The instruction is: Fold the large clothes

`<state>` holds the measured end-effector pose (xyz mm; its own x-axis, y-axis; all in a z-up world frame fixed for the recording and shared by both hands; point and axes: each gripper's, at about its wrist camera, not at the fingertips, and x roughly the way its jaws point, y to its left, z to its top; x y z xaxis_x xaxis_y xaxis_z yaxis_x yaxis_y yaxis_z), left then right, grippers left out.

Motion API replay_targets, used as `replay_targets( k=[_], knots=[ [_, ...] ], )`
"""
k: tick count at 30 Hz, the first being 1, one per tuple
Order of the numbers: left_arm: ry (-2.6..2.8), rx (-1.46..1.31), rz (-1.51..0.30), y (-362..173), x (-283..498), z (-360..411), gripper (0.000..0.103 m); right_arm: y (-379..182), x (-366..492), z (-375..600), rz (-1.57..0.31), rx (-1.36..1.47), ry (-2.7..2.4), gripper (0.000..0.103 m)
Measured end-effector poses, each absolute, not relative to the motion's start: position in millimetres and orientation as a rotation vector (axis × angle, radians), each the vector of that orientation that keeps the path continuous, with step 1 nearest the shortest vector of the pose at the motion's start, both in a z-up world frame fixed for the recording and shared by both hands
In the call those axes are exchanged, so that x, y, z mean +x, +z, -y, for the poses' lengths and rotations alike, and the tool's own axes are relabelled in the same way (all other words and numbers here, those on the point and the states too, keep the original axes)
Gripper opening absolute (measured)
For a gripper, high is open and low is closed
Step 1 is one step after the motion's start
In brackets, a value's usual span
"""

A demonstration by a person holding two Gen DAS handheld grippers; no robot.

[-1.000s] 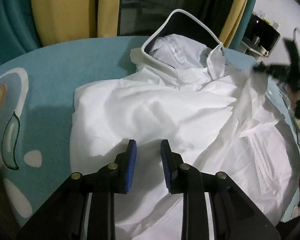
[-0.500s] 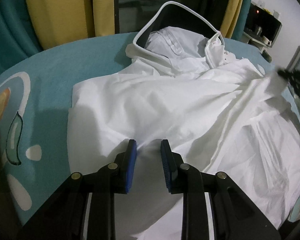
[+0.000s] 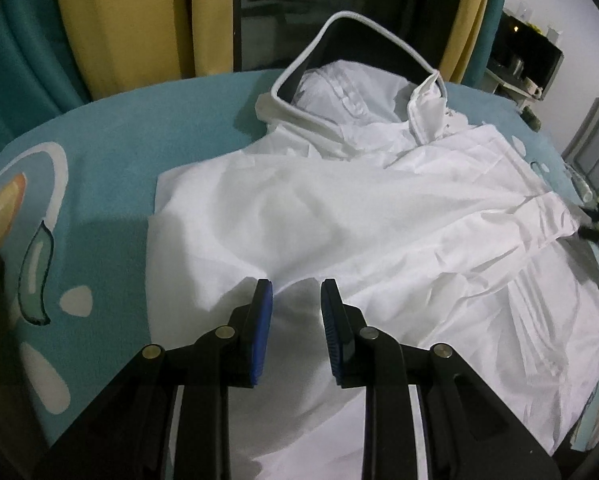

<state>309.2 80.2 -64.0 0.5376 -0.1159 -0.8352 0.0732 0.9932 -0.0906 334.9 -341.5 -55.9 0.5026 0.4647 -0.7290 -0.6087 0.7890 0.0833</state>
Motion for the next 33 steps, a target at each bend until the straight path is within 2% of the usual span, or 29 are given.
replay_targets(
  k=[4,8,9,10,17,20,21,23,24,25,27,33],
  knots=[
    [-0.124,-0.035,-1.018,-66.9,308.2,-82.0,0.027,-48.4,359.5,346.8,-0.819,-0.027,0.653,0.049],
    [-0.129,-0.032,-1.034,-71.2,306.5,-86.9,0.027,-63.8,372.7,333.0,-0.955,-0.020,0.680,0.048],
    [-0.129,-0.034,-1.032,-70.7,306.4,-88.7,0.027,-68.9,371.9,326.9,-0.984,-0.059,0.675,0.030],
    [-0.128,-0.036,-1.030,-69.8,306.6,-90.3,0.027,-71.9,370.9,323.2,-0.994,-0.093,0.661,0.001],
    [-0.149,-0.025,-0.978,-48.3,323.8,-95.9,0.027,-65.4,362.6,309.1,-1.013,-0.225,0.522,0.000],
    [-0.166,-0.017,-0.953,-37.9,344.2,-96.8,0.027,-42.8,370.0,308.1,-0.936,-0.327,0.356,0.001],
    [-0.179,-0.016,-0.947,-35.1,354.3,-96.8,0.027,-35.9,375.0,308.0,-0.908,-0.335,0.324,0.002],
    [-0.187,-0.026,-0.952,-32.5,373.1,-97.5,0.027,-19.0,397.3,301.2,-0.846,-0.333,0.295,0.012],
    [-0.208,-0.047,-0.949,-31.3,385.0,-98.5,0.027,-15.7,408.3,295.4,-0.838,-0.329,0.298,0.028],
    [-0.215,-0.059,-0.950,-31.0,391.3,-98.2,0.027,-13.6,420.3,288.4,-0.835,-0.323,0.307,0.054],
    [-0.212,-0.078,-0.946,-29.7,406.2,-99.0,0.027,-12.9,450.1,268.1,-0.825,-0.280,0.364,0.076],
    [-0.207,-0.112,-0.971,-43.4,435.0,-106.6,0.027,-21.4,539.9,221.0,-0.913,-0.041,0.477,0.077]
  ],
)
